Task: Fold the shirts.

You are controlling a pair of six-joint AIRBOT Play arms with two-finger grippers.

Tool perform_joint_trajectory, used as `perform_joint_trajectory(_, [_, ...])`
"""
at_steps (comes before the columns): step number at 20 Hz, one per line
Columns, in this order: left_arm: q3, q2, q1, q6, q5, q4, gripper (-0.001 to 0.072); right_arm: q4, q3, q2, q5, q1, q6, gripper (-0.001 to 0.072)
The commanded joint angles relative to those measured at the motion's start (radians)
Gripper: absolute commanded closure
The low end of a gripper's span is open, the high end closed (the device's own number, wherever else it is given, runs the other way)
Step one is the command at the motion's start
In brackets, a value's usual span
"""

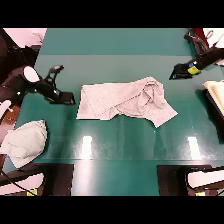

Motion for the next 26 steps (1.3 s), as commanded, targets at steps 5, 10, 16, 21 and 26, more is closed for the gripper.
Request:
perform_joint_trajectory(5, [-0.223,0.002,0.005,0.058,0.110,-0.151,0.0047,0.162,-0.299,0.156,-0.027,-0.146,-0.050,0.0408])
perform_joint_trajectory(10, [-0.263,-0.002,0.005,0.083,0.206,-0.257,0.0048,0.163,-0.468,0.259,-0.137,-0.149,-0.064,0.0409])
perform_joint_trajectory(16, [-0.263,-0.002,-0.033,0.102,0.220,-0.292,0.0048,0.163,-0.522,0.300,-0.166,-0.149,-0.064,0.0408])
perform_joint_trajectory(21, [-0.262,-0.002,-0.037,0.102,0.164,-0.301,0.0049,0.164,-0.522,0.300,-0.166,-0.149,-0.064,0.0409])
perform_joint_trajectory(26, [-0.262,-0.001,-0.037,0.101,0.215,-0.302,0.0564,0.161,-0.522,0.300,-0.182,-0.149,-0.064,0.0408])
